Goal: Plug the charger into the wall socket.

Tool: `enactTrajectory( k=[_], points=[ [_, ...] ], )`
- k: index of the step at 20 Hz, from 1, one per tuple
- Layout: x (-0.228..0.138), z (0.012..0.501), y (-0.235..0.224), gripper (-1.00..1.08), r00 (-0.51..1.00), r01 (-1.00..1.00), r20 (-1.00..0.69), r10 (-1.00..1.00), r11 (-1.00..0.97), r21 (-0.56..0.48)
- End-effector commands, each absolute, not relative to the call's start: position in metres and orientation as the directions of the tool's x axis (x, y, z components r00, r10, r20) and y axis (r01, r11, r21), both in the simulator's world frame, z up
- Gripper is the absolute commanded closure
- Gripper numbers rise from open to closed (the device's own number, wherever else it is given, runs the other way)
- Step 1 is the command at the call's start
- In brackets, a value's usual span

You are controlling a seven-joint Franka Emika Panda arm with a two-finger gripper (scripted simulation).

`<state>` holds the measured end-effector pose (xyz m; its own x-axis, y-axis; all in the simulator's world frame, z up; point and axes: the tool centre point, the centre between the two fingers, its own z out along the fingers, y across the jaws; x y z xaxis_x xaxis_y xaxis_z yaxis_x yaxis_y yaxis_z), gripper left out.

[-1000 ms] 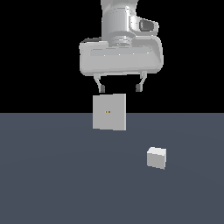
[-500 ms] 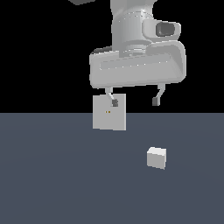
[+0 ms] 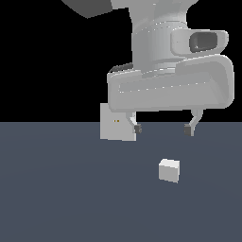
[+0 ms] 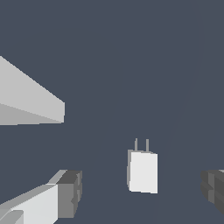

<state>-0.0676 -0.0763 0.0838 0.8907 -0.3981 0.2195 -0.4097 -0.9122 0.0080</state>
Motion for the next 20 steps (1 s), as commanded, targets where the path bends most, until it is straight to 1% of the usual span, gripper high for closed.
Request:
enactTrajectory(
  k=[1,9,15,20],
  points=[
    [-0.072,0.077,-0.081,-0.92,0.875,-0.436,0.234,-0.423,-0.900,0.005],
    [-0.080,0.064,-0.088,-0.92,0.847,-0.481,0.258,-0.465,-0.877,0.001],
    [-0.081,0.062,-0.088,-0.92,0.847,-0.482,0.257,-0.466,-0.876,0.001],
    [-0.081,0.050,-0.087,-0.92,0.846,-0.483,0.257,-0.467,-0.876,0.000]
  ],
)
